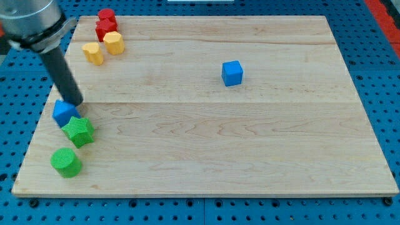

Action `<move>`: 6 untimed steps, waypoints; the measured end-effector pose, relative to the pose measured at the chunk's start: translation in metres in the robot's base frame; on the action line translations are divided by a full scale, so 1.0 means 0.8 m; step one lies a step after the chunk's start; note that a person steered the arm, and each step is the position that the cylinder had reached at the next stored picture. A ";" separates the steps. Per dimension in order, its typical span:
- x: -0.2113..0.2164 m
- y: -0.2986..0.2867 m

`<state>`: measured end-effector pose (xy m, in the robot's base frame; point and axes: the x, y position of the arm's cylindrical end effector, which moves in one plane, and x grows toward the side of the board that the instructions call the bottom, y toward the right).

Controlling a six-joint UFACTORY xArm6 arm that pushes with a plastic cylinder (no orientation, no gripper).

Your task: Move the blue triangle into the green star

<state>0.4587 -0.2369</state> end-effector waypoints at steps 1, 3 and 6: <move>-0.042 0.008; -0.011 -0.072; -0.006 0.006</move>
